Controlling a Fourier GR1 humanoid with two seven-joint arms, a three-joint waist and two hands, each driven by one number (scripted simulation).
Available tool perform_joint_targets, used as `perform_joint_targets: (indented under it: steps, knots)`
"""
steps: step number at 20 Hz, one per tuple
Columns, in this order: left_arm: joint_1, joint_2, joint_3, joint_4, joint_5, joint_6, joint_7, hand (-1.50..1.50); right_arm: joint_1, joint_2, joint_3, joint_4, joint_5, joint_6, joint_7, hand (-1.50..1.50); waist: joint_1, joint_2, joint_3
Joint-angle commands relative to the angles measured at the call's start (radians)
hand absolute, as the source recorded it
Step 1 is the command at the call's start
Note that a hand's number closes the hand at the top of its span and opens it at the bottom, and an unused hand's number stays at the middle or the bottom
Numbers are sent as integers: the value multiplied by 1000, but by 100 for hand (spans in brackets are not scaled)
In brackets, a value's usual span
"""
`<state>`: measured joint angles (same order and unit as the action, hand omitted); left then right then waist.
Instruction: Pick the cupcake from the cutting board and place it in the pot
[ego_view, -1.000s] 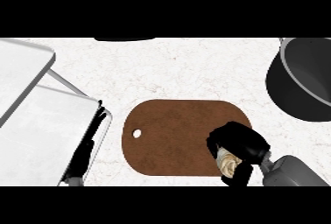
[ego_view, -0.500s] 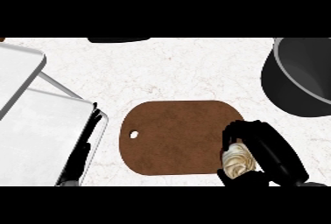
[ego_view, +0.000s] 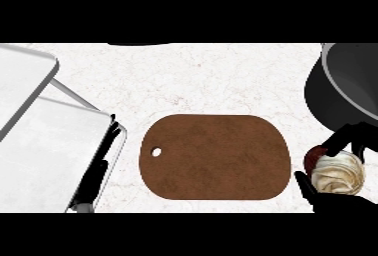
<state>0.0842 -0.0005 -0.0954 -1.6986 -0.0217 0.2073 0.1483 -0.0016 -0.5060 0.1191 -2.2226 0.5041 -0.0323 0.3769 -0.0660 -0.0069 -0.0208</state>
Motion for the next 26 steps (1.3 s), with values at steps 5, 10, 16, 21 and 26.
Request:
perform_joint_targets:
  steps: [5,10,16,21,26]
  knots:
    - [-179,138,153,-47,31,-32,41,0,-19,-31,-228,14,-151,22,64,150,54,9,22]
    - [-192,136,144,-47,47,-31,77,0,-36,-68,-359,140,-249,43,-11,150,63,10,23]
    - [-179,136,127,-11,45,-45,19,0,-98,-26,-427,351,-345,23,-117,150,85,15,24]
    - [-171,127,99,-35,36,-37,28,0,-84,-210,-454,452,-28,-33,-202,150,102,19,22]
    - [-230,112,98,11,42,-31,26,0,-162,-183,-405,719,66,-135,-318,150,123,28,24]
